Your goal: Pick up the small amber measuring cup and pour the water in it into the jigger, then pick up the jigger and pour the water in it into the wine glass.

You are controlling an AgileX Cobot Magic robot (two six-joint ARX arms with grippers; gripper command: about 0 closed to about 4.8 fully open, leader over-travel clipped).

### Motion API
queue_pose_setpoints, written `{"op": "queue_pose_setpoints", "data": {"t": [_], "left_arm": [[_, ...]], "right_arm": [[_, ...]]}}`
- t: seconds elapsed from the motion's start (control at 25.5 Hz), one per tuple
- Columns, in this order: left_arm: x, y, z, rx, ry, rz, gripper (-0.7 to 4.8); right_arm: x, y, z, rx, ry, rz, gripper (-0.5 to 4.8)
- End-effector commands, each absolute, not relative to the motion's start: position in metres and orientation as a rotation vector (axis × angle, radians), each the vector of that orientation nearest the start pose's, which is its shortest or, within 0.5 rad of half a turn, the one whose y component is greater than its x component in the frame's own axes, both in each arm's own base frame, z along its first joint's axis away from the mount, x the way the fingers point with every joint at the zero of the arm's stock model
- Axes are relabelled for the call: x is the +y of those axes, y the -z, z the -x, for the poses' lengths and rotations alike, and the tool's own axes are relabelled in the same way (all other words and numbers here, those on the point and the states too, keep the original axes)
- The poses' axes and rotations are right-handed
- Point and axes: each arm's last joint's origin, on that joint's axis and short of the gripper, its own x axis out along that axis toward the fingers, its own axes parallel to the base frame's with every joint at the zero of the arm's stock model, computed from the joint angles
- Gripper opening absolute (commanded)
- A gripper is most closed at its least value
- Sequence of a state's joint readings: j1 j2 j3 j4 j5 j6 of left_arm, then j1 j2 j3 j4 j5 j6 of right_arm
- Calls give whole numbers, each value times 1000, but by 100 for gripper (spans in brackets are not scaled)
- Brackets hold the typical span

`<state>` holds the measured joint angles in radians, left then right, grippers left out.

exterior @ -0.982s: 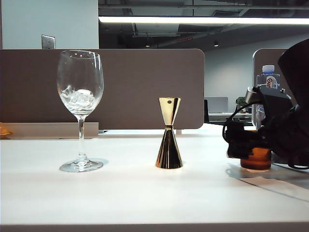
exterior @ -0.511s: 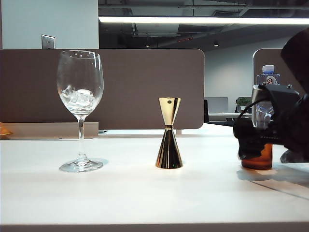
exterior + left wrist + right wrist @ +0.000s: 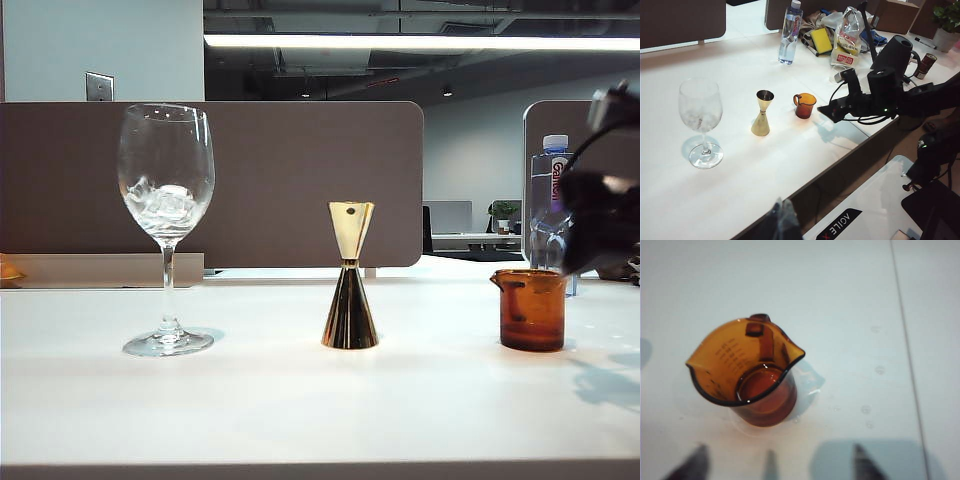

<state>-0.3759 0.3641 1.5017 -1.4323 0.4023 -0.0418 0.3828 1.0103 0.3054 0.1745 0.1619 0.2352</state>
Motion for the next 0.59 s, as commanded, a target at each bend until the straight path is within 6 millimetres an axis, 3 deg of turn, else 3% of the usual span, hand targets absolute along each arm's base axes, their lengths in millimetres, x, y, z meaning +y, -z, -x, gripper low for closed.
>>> {"op": "queue_pose_setpoints", "data": {"t": [0.04,0.08,0.12,0.16,0.35,0.47,0.59], "left_arm": [[22,-418,87,319,768,43,-2],[22,-418,87,319,768,43,-2],[22,-418,87,319,768,43,-2],[22,-418,87,319,768,43,-2],[22,-418,87,319,768,43,-2],[22,-418,87,319,768,43,-2],[22,-418,87,319,768,43,-2]], "right_arm": [[62,-182,-169,450,-158,-111,181],[60,-189,-166,405,-161,-125,80],[58,-195,-163,371,-159,-137,24],[56,-197,-162,357,-160,-143,2],[39,-209,-153,284,-110,-67,-5],[29,-218,-139,231,-141,36,-5],[19,-226,-128,172,-115,27,-6]]}}
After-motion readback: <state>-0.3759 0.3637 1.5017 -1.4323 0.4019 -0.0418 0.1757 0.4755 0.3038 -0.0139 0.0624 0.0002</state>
